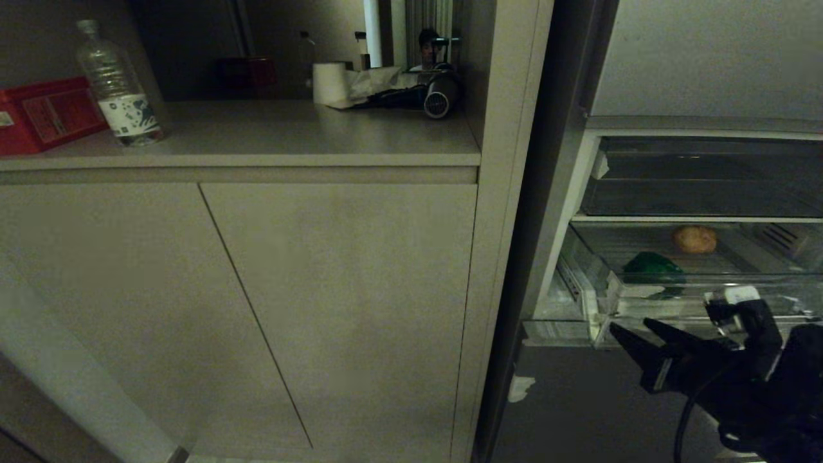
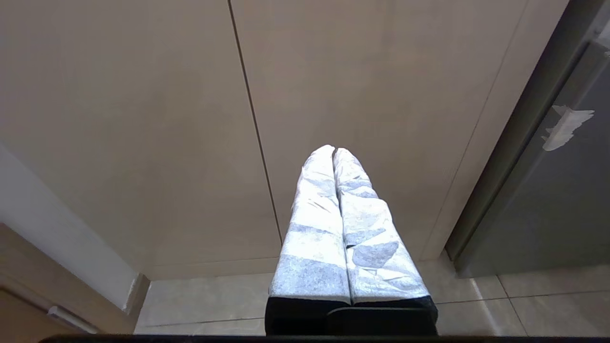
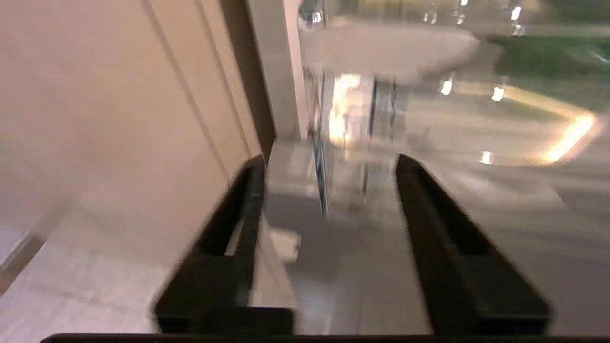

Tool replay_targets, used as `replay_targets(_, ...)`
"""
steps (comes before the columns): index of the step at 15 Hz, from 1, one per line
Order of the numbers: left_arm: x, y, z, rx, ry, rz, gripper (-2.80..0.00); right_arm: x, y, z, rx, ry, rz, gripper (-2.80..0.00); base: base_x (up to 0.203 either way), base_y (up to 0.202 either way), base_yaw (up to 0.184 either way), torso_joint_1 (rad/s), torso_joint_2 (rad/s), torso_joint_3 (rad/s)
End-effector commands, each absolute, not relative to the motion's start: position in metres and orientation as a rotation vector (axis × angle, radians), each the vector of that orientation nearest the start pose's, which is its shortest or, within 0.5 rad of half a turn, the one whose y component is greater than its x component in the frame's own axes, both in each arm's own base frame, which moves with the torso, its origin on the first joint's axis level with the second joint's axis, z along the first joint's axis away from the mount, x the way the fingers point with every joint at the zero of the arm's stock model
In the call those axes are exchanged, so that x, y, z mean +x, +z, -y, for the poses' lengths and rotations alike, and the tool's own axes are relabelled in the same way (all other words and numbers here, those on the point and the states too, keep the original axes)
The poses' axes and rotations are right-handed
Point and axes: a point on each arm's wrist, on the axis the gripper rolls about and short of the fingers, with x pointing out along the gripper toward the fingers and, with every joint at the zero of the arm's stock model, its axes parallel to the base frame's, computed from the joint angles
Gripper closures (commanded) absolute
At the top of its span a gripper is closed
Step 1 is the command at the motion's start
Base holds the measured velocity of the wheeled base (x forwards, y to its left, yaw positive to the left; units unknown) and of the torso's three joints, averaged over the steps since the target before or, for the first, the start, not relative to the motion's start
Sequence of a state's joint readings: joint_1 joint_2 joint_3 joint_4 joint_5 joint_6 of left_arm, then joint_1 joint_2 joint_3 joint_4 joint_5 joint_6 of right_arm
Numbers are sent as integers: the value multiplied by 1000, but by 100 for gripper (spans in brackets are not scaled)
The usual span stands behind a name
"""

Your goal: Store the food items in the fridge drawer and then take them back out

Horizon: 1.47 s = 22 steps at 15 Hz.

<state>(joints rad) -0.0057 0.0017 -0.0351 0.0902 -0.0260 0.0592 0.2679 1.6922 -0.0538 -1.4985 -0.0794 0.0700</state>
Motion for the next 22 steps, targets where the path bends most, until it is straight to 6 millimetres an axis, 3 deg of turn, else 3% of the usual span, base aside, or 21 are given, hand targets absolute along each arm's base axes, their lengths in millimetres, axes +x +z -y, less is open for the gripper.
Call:
replay_targets(1,-26,76,0,59,-35,-57,0,166,118,-44,64,180,-76,-280,0,0,0,0,0,0)
replay_targets(4,-26,76,0,59,-34,-57,0,150,139,-35,95,117,16,-280,0,0,0,0,0,0)
replay_targets(7,-26,76,0,59,-34,-57,0,170,175,-22,74,-5,20,-280,0,0,0,0,0,0)
replay_targets(11,-26,76,0,59,-34,-57,0,195,235,-16,64,-37,-81,-280,0,0,0,0,0,0)
replay_targets(12,-26,76,0,59,-34,-57,0,209,238,-15,69,-40,-119,-280,0,0,0,0,0,0)
replay_targets(15,-26,76,0,59,-34,-57,0,252,220,-10,65,-66,-265,-280,0,0,0,0,0,0)
replay_targets(18,-26,76,0,59,-34,-57,0,261,214,-2,57,-100,-374,-280,0,0,0,0,0,0)
replay_targets(22,-26,76,0,59,-34,-57,0,288,201,4,48,-123,-447,-280,0,0,0,0,0,0)
